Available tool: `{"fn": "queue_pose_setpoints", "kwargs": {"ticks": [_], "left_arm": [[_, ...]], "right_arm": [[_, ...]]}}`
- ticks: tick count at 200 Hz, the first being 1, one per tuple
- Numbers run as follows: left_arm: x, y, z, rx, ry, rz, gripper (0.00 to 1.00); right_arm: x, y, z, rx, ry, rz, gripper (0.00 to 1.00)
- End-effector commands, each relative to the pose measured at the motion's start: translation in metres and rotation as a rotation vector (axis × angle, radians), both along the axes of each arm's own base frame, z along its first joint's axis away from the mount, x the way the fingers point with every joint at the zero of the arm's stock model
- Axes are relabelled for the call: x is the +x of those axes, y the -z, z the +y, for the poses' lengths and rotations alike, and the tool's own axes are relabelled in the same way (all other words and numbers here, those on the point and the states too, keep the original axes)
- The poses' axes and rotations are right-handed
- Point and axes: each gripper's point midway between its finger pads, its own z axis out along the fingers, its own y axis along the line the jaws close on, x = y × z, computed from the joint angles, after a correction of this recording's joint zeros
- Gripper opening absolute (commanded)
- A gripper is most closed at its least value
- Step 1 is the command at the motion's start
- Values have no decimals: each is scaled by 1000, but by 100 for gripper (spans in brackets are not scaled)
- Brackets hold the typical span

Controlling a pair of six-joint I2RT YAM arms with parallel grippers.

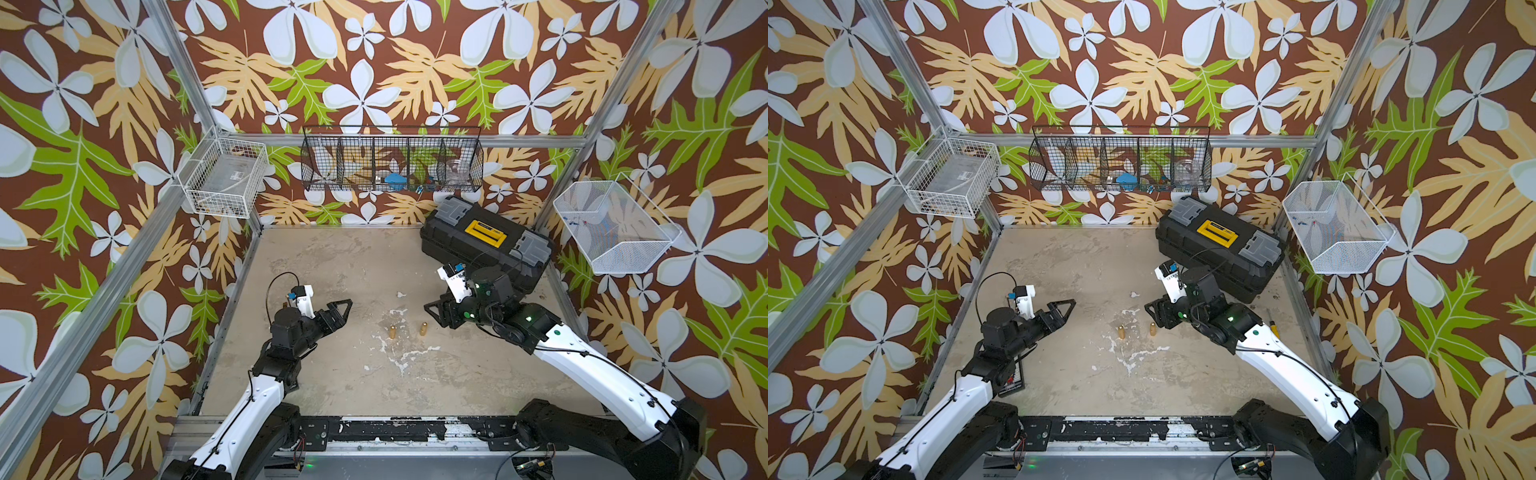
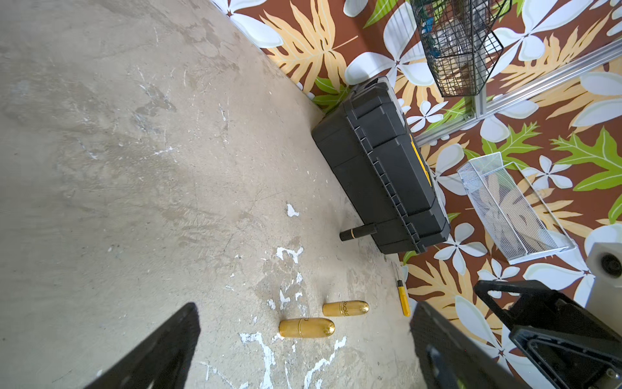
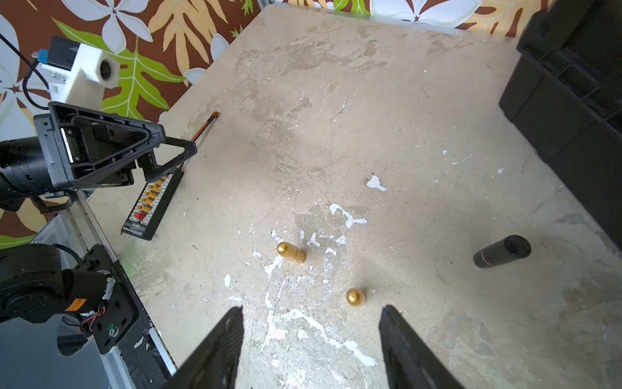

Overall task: Open the lipstick cap
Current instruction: Pick up the lipstick at the center of the board.

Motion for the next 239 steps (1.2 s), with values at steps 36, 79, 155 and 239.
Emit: {"fn": "queue_pose_setpoints", "kwargs": {"ticks": [36, 79, 155, 239], "left_arm": [[0, 4, 7, 17, -43, 7, 100], [0, 8, 15, 47, -82, 15, 100], [-6, 14, -2, 7, 20, 31, 100], [-35, 39, -37, -20, 144, 96, 100]], "right_arm": [[-15, 22, 13, -87, -55, 36, 62], [-27, 43, 32, -140, -131, 54, 60], [-16, 80, 76, -194, -158, 73, 55], [2, 111, 100, -225, -144, 122, 54]]}}
